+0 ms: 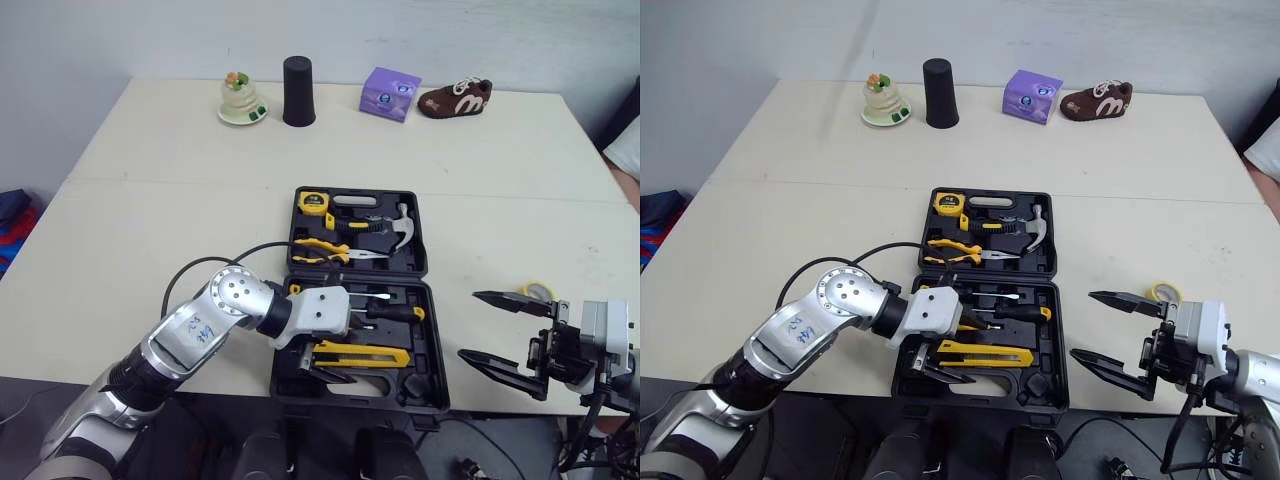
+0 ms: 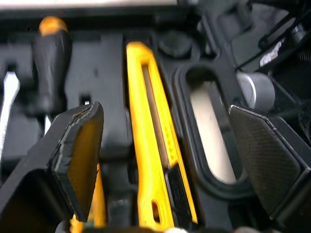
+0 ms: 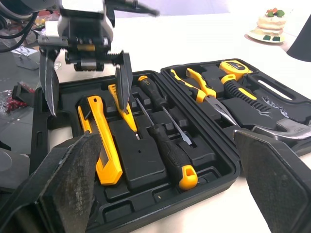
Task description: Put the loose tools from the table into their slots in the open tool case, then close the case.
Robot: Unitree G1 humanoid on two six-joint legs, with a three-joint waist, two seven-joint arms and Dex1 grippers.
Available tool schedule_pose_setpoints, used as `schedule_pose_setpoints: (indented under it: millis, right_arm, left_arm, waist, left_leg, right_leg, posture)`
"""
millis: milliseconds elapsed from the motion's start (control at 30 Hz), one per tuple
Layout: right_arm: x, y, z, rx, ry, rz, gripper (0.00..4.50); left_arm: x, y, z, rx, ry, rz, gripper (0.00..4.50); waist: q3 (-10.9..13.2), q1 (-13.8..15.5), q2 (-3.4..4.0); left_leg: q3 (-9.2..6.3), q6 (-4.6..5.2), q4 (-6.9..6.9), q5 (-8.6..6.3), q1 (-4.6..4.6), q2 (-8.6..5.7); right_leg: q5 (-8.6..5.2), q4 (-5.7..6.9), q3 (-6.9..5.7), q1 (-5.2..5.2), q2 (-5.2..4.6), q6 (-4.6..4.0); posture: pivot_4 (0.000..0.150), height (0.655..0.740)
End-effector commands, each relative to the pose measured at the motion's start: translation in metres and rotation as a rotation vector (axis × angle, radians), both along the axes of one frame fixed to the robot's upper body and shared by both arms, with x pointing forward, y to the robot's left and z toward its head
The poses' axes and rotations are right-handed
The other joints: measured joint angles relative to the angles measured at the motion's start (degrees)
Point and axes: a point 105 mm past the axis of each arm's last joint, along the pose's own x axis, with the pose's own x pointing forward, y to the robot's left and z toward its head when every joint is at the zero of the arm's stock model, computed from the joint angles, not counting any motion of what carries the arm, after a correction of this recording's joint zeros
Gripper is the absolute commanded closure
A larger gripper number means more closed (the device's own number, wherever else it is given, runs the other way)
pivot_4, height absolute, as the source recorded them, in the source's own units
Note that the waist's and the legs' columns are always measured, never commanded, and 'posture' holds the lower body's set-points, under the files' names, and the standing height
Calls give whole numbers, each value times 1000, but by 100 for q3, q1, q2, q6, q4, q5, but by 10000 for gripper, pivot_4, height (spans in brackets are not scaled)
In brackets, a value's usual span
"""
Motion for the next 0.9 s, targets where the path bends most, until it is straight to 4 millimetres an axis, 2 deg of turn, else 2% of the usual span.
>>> schedule_pose_setpoints:
  millis: [33, 100, 233, 367, 467, 633, 767, 900]
  right_arm:
    - [-1, 5, 5, 1, -21, 18, 0]
    - [-1, 5, 4, 3, -20, 14, 0]
    - [-1, 4, 2, 6, -16, 6, 0]
    - [-1, 3, 1, 9, -14, 1, 0]
    - [-2, 1, -1, 12, -13, -7, 0]
    - [-3, 0, -3, 14, -12, -15, 0]
    - [-4, 0, -5, 14, -11, -19, 0]
    - [-4, -3, -8, 13, -10, -26, 0]
  left_arm:
    - [3, 0, 16, -170, -38, -20, 4420]
    - [-1, 2, 16, -219, -30, -55, 10553]
    - [3, 3, 2, -224, -17, -33, 28340]
    - [4, 0, -12, -197, -7, -25, 43891]
    - [6, -1, -34, -116, -29, -21, 44648]
    - [10, -3, -39, -108, -18, -4, 44648]
    - [14, -1, -52, -41, 1, 24, 44648]
    - [11, 9, -76, 92, 21, 22, 44648]
  waist:
    - [0, 0, 0]
    - [0, -5, 1]
    - [0, -3, 1]
    - [-1, 8, 1]
    - [-1, 7, 1]
    - [-1, 0, 2]
    - [-1, 1, 2]
    - [-4, 2, 4]
  left_leg:
    - [-1, 0, 0, 0, 1, 0]
    - [-3, 0, 1, 0, 0, 1]
    - [-2, 0, 2, 0, 2, 0]
    - [-2, 2, 9, -1, 0, -1]
    - [-3, 4, 10, -2, 0, -3]
    - [-3, 4, 11, -2, 1, -1]
    - [-3, 4, 15, -2, 3, -1]
    - [-13, 4, 20, -2, 9, -2]
  right_leg:
    - [0, 0, -1, 1, 0, 0]
    - [0, 0, -3, 0, 1, 0]
    - [0, 1, -6, 2, 0, 0]
    - [0, 4, -6, 2, -1, 0]
    - [0, 4, -7, 4, -2, 0]
    - [0, 7, -11, 4, -2, 0]
    - [0, 12, -9, 6, -2, 0]
    - [0, 9, -9, 24, -4, 0]
  posture:
    - [1500, 7400]
    - [1500, 7400]
    - [1500, 7400]
    - [1500, 7400]
    - [1500, 7400]
    - [1500, 7400]
    - [1500, 7400]
    - [1500, 7400]
